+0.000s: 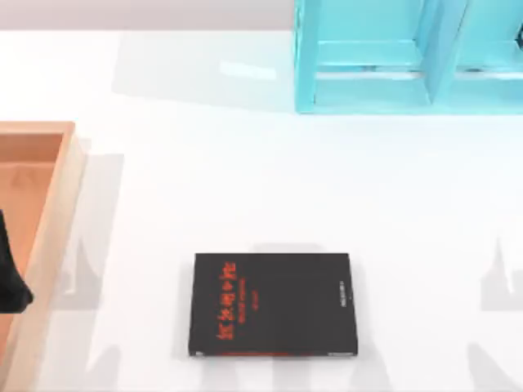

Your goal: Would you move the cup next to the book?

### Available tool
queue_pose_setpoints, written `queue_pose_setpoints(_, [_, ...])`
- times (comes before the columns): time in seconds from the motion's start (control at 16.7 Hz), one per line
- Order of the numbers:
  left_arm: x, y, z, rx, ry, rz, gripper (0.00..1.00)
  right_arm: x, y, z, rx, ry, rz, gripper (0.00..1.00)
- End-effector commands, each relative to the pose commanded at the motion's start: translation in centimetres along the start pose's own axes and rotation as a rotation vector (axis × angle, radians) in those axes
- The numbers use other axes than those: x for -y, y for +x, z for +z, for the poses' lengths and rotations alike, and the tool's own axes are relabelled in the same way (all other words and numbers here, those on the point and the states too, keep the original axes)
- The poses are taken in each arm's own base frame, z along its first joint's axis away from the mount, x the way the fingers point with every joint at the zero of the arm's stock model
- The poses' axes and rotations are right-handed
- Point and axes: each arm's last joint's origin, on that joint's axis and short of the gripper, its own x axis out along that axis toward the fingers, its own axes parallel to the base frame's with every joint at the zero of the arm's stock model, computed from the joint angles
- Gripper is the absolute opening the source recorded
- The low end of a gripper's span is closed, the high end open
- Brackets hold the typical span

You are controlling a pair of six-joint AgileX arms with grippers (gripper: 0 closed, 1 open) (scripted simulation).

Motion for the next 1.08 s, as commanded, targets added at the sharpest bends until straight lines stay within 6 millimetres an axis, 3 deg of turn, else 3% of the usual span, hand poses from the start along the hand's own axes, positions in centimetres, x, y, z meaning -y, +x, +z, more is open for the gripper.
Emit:
queue_pose_setpoints(0.24, [0.0, 0.0, 0.0, 0.000, 0.000, 0.000, 1.00, 0.1, -0.1, 0.6, -0.006, -0.029, -0.022, 1.00])
queue_pose_setpoints(0.54, [0.0, 0.0, 0.0, 0.000, 0.000, 0.000, 1.00, 1.1, -0.6, 4.1, -0.139, -0.284, -0.155, 1.00])
queue_pose_setpoints(0.84, [0.0, 0.0, 0.0, 0.000, 0.000, 0.000, 1.00, 2.7, -0.3, 6.6, -0.567, -0.747, -0.171, 1.00])
queue_pose_setpoints(1.08, [0.0, 0.0, 0.0, 0.000, 0.000, 0.000, 1.00, 4.4, 0.4, 6.6, -1.014, -1.098, 0.116, 1.00])
